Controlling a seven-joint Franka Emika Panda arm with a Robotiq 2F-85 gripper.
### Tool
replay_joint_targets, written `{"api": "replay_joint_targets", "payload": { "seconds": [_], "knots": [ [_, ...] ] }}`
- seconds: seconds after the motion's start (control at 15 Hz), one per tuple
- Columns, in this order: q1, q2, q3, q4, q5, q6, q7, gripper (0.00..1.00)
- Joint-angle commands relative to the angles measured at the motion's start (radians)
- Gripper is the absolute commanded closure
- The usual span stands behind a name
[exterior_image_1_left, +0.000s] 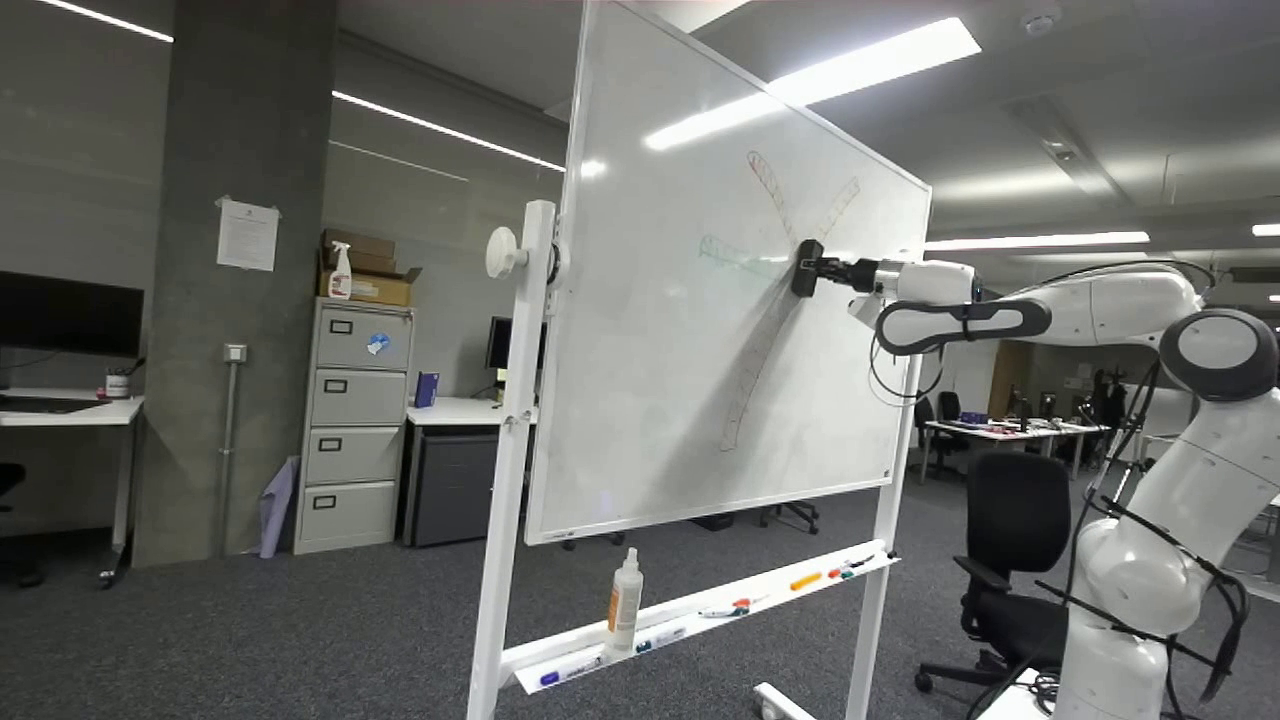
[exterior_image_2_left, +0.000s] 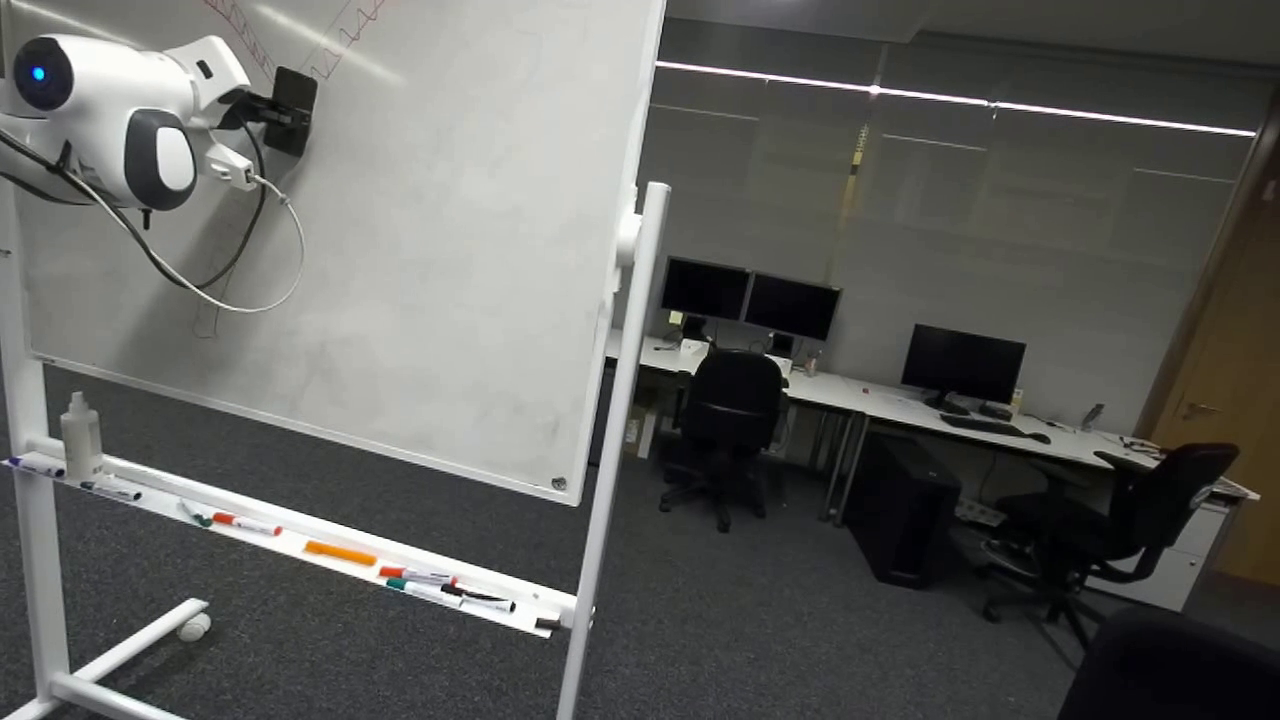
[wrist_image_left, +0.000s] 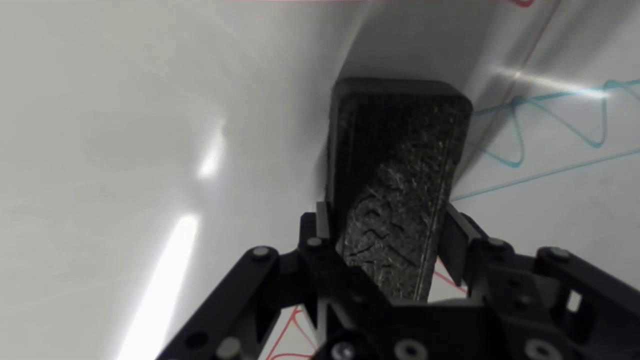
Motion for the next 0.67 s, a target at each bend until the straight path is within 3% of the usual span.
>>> {"api": "replay_joint_targets", "payload": {
  "seconds": [0.0, 0.6],
  "knots": [
    [0.037, 0.035, 0.0, 0.018, -0.034, -0.016, -0.018, 0.7],
    [0.022, 0.073, 0.036, 0.018, -0.077, -0.026, -0.091, 0.7]
  ]
}}
